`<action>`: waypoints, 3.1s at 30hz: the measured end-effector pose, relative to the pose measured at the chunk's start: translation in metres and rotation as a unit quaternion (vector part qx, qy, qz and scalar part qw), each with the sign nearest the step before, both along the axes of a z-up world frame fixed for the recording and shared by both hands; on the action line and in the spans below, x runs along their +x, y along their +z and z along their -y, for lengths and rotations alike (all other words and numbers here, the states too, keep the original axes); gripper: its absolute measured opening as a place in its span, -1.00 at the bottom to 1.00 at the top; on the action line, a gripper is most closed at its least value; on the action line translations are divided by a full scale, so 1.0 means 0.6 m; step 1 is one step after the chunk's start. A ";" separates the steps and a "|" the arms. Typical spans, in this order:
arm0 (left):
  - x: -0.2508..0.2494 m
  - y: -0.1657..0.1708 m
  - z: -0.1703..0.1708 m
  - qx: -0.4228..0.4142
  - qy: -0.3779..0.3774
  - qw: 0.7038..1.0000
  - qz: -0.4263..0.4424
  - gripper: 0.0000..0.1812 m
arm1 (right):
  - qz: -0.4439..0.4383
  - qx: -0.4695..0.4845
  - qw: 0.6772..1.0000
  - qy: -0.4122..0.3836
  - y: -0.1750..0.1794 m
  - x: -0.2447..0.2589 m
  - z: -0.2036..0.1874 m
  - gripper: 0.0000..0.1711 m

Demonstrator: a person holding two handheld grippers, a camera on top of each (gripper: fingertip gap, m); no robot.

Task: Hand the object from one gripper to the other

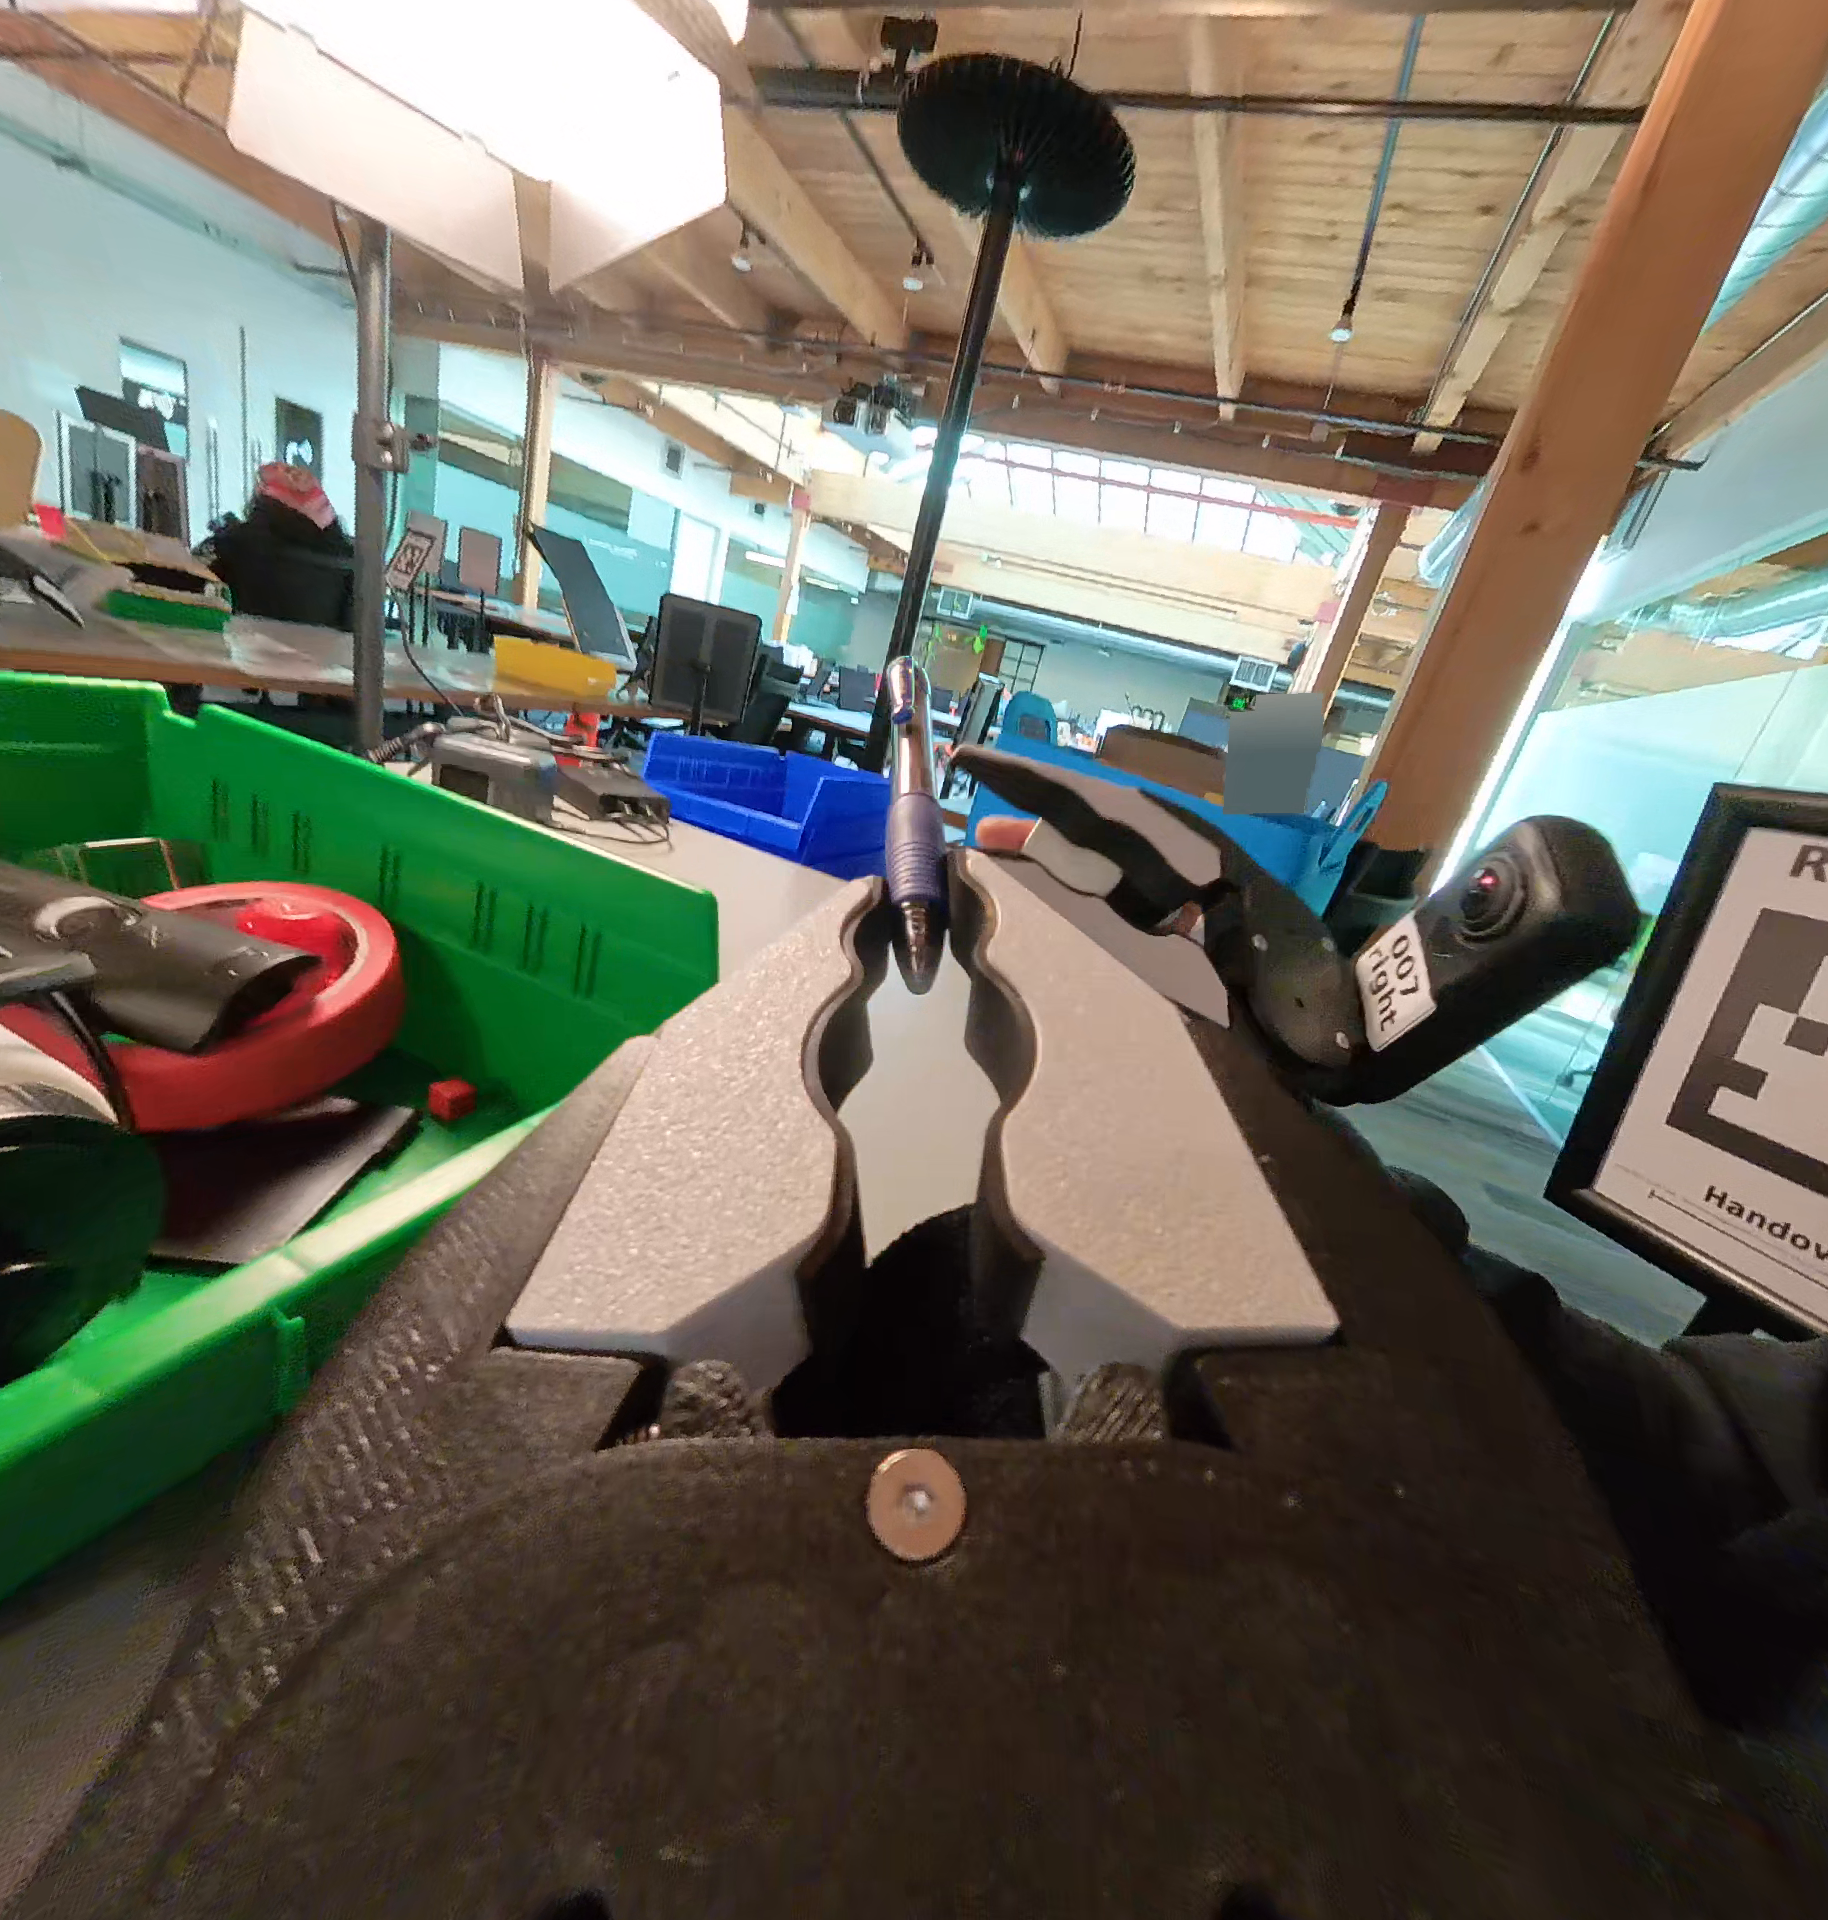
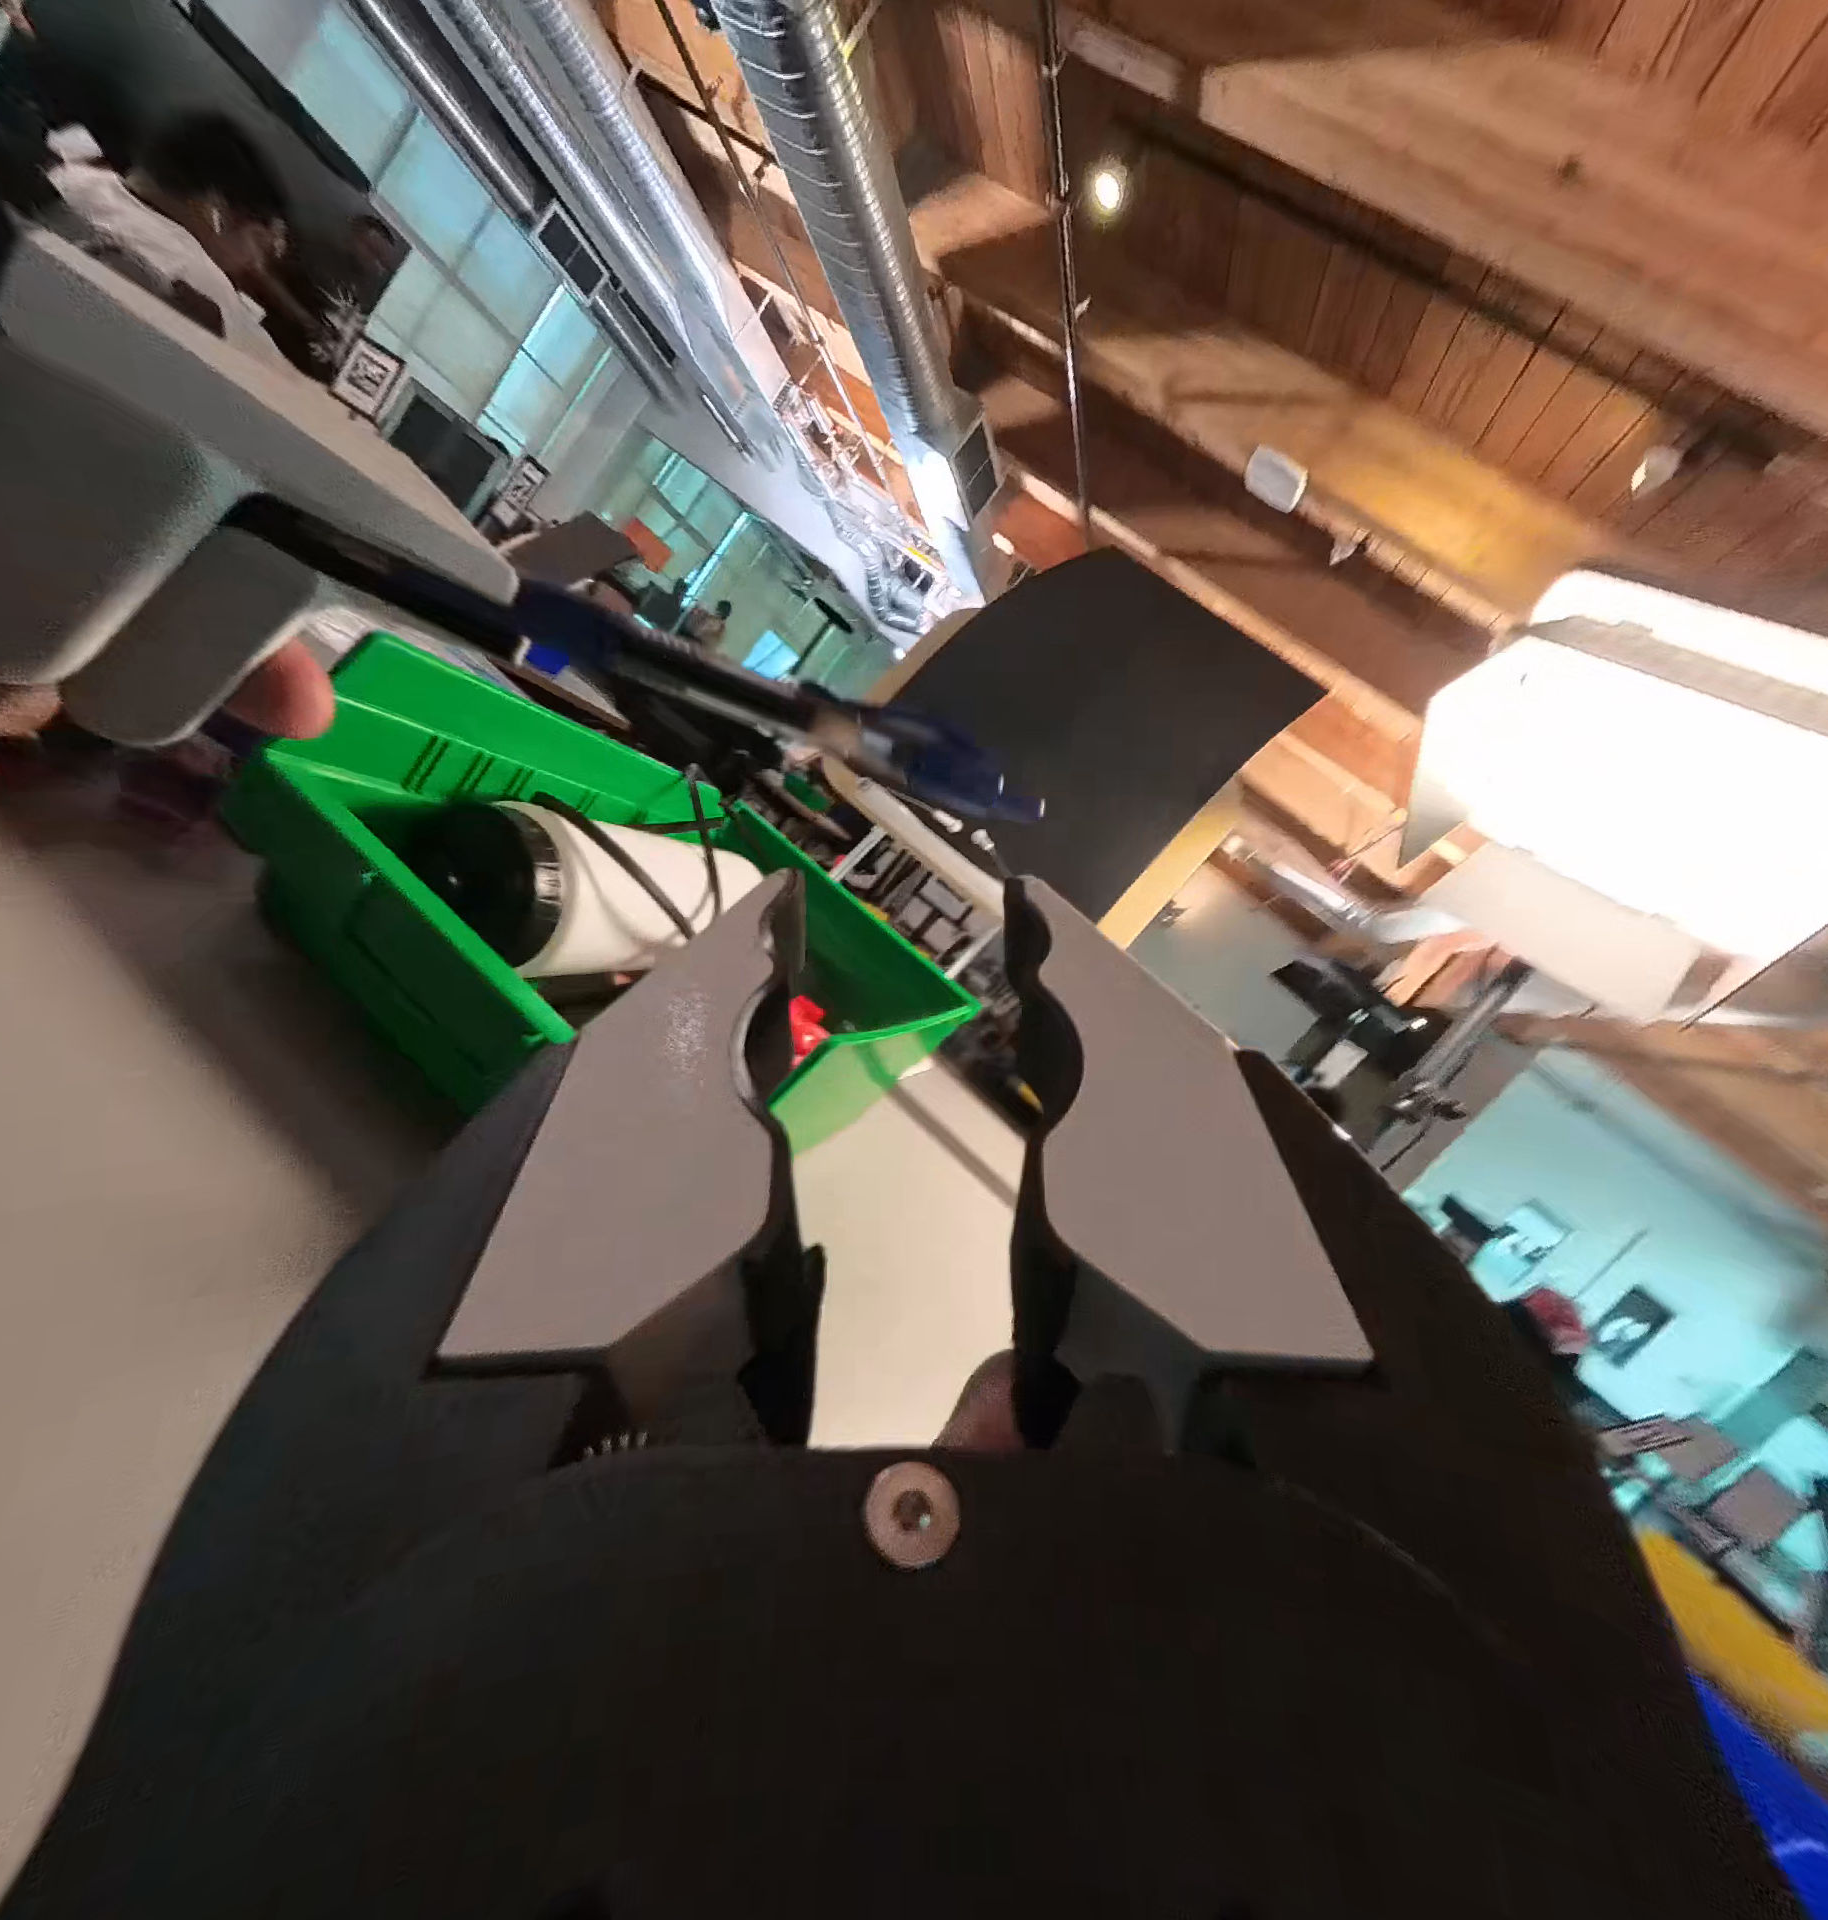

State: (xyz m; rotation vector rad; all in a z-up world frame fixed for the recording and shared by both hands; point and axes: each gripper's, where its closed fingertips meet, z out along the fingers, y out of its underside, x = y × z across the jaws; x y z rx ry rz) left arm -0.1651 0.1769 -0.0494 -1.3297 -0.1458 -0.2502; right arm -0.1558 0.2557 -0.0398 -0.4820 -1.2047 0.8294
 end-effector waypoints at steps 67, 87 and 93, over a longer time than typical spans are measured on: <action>0.058 -0.022 -0.032 -0.030 0.004 0.994 -0.106 -0.83 | 0.093 -0.414 0.823 0.379 0.022 0.006 0.097 -0.63; 0.028 -0.004 -0.021 -0.004 0.068 0.993 -0.099 -0.65 | 0.202 -0.175 0.938 0.219 -0.077 -0.037 0.152 -0.88; 0.019 -0.006 -0.017 -0.010 0.082 0.990 -0.110 -0.88 | 0.212 -0.114 0.948 0.207 -0.094 -0.038 0.169 -0.87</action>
